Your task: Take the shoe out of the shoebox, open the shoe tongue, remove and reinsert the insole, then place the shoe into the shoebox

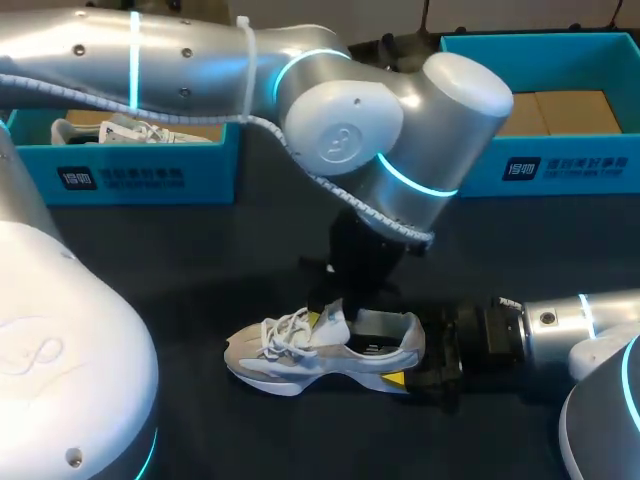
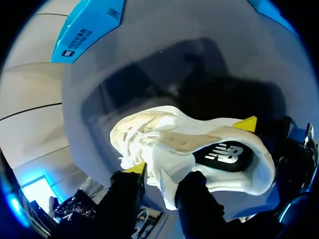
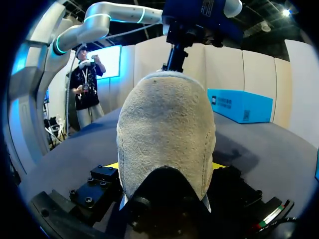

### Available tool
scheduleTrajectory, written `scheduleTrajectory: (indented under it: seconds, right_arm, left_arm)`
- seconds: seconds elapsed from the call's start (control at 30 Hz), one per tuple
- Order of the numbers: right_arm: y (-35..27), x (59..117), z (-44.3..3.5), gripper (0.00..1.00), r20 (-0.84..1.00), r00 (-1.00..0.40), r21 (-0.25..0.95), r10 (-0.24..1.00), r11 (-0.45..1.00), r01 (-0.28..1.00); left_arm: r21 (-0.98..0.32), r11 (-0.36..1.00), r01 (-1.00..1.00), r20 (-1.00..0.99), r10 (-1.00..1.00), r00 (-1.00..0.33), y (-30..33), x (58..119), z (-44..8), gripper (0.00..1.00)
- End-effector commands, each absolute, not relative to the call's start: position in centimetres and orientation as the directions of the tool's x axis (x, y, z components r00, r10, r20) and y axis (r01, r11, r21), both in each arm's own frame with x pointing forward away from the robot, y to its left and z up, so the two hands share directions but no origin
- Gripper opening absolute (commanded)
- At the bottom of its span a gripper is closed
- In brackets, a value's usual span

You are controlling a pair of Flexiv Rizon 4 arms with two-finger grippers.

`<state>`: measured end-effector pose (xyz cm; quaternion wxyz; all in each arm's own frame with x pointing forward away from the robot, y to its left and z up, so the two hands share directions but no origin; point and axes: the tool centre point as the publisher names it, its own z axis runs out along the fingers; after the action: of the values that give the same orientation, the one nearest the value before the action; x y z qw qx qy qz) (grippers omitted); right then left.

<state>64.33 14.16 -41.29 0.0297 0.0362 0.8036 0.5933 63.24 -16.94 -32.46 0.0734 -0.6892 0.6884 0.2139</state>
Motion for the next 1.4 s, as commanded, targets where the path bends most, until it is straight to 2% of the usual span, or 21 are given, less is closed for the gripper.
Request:
scheduleTrajectory:
  seconds: [0.03,0.23,0.4,0.73,1.1,1.2,1.37,1.4]
  right_arm:
    - [14.3,64.4,-41.1,0.00,-0.003,-0.996,0.954,0.091,0.300,0.025]
    - [14.3,64.4,-41.1,0.00,-0.003,-0.996,0.954,0.091,0.300,0.025]
    - [14.3,64.4,-41.1,0.00,-0.003,-0.996,0.954,0.091,0.300,0.025]
    - [14.3,64.4,-41.1,0.00,-0.003,-0.996,0.954,0.091,0.300,0.025]
    - [14.3,64.4,-41.1,0.00,-0.003,-0.996,0.954,0.091,0.300,0.025]
    - [14.3,64.4,-41.1,0.00,-0.003,-0.996,0.954,0.091,0.300,0.025]
    - [14.3,64.4,-41.1,0.00,-0.003,-0.996,0.954,0.091,0.300,0.025]
    - [14.3,64.4,-41.1,0.00,-0.003,-0.996,0.954,0.091,0.300,0.025]
  left_arm:
    - [0.190,-0.043,-0.981,-0.312,-0.950,-0.018,-15.0,63.4,-31.6,0.11]
    - [0.195,-0.034,-0.980,-0.198,-0.980,-0.006,-13.1,63.9,-30.8,0.00]
    - [0.201,-0.057,-0.978,-0.040,-0.998,0.050,-10.6,64.1,-30.8,0.00]
    - [0.222,-0.019,-0.975,0.204,-0.977,0.066,-7.2,65.2,-33.4,0.00]
    - [0.206,0.010,-0.979,0.291,-0.955,0.051,-5.9,64.8,-35.8,0.01]
    - [0.206,0.013,-0.978,0.294,-0.955,0.049,-5.5,64.5,-36.0,0.23]
    - [0.201,0.011,-0.980,0.286,-0.957,0.048,-4.2,64.1,-36.1,0.48]
    - [0.193,0.010,-0.981,0.283,-0.958,0.046,-4.0,64.1,-36.0,0.61]
